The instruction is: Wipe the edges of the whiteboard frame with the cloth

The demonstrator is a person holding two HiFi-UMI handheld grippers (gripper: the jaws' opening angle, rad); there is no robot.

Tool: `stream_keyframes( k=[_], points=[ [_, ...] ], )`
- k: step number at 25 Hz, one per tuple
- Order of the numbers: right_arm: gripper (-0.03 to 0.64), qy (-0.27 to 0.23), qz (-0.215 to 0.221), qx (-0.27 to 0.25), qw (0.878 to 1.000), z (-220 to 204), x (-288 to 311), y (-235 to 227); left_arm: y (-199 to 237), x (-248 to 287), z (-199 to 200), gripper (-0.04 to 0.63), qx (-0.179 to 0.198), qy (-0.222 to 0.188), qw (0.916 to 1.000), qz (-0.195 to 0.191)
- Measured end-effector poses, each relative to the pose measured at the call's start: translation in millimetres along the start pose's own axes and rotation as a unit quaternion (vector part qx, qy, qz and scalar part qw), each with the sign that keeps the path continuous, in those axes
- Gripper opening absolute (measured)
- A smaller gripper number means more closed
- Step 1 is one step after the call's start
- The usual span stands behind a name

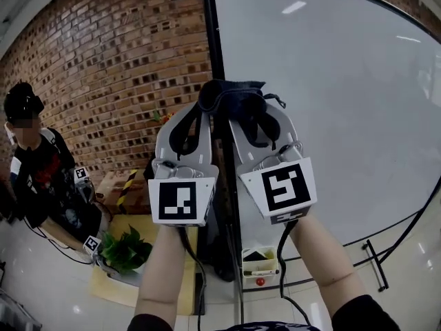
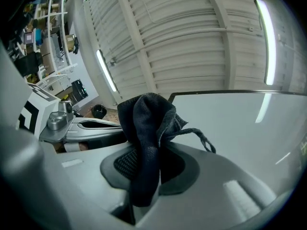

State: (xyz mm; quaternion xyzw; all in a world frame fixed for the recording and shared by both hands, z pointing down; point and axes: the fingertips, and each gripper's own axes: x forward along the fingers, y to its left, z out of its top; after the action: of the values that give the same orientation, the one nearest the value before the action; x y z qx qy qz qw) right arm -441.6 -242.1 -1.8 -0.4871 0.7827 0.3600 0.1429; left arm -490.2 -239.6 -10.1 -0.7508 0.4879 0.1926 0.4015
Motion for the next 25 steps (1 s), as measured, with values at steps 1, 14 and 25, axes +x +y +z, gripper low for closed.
stream_keyframes(
  k=[1, 14, 25],
  points=[
    [0.080, -0.001, -0.001, -0.008, 1.000, 2, 2, 0, 1, 2, 1, 0.005, 0.000, -0.001, 1.0000, 0.001],
    [0.080, -0.041, -0.014, -0.088, 0.995, 72, 58, -32, 39, 57, 52, 0.005, 0.040, -0.041, 0.9983, 0.006],
    [0.080, -0.079, -0.035, -0.136, 0.987, 113, 84, -49, 47, 80, 84, 0.005, 0.064, -0.091, 0.9938, -0.001]
  ],
)
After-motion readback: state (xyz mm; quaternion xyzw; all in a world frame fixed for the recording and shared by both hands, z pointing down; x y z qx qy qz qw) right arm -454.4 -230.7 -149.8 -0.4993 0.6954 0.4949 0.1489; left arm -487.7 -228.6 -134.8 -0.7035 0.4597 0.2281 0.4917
